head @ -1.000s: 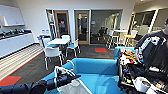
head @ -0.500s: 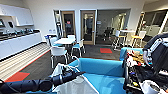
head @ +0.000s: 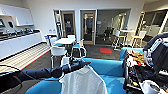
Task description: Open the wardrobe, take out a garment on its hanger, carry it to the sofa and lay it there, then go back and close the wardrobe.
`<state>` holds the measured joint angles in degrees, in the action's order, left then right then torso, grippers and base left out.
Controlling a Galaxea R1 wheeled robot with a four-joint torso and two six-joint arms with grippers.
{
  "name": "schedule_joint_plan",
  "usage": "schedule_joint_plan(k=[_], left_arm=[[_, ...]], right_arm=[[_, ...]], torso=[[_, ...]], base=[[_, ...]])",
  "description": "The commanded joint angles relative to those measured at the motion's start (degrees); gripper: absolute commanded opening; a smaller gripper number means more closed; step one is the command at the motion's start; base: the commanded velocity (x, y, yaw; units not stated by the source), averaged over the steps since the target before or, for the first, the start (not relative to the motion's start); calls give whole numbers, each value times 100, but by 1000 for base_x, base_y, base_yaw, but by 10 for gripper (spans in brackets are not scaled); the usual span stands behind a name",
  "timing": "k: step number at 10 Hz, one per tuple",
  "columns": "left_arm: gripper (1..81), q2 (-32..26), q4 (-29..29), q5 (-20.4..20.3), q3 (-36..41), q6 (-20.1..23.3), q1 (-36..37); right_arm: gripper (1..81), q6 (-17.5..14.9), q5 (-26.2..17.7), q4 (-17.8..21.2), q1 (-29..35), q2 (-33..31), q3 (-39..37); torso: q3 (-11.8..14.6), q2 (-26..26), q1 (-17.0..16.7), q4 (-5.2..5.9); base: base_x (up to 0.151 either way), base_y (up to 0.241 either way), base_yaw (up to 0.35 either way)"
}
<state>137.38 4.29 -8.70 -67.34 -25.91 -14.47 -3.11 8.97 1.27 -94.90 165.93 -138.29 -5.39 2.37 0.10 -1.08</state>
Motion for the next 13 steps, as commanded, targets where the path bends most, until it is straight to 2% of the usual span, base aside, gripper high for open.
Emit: schedule_joint_plan(k=[1, 2, 3, 5, 6, 7, 8, 9, 11, 13], left_arm=[[10, 449, -7, 62, -535, -222, 1283], [10, 632, -7, 122, -709, -283, 1415], [10, 835, -16, 237, -893, -353, 1512], [10, 1240, -7, 290, -1308, -468, 1653], [10, 1451, -16, 431, -1528, -530, 1688], [10, 1635, -7, 466, -1747, -538, 1758], [10, 1767, -7, 466, -1896, -599, 1828], [10, 1881, -16, 466, -1993, -644, 1899], [10, 2127, -16, 466, -2178, -784, 2118], [10, 2339, -7, 466, -2363, -908, 2339]], right_arm=[[811, -6, -335, -4, 204, -22, 119], [811, -6, -335, -13, 213, -31, 136], [811, -6, -335, -21, 230, -39, 146], [811, -6, -335, -21, 230, -57, 163], [811, -6, -335, -21, 230, -57, 163], [811, -14, -335, -30, 230, -48, 172], [811, -14, -335, -30, 257, -57, 215], [811, -14, -335, -38, 266, -75, 242], [811, -14, -344, -31, 292, -75, 251], [811, -14, -335, -39, 292, -83, 251]], torso=[[0, 0, 0, 0], [-2, 0, 0, 0], [-2, -2, 0, -508], [-2, -2, 2, -669], [-2, -2, 2, -540], [-2, -2, 2, -461], [-1024, -2, 2, -592], [-523, -2, 2, -647], [-721, 0, -2, -665], [-1096, -2, 2, -665]], base=[[0, 0, 0], [0, 0, 0], [0, 0, 0], [0, 0, 0], [0, 0, 0], [0, 0, 0], [0, 0, 0], [0, 0, 0], [0, 0, 0], [0, 0, 0]])
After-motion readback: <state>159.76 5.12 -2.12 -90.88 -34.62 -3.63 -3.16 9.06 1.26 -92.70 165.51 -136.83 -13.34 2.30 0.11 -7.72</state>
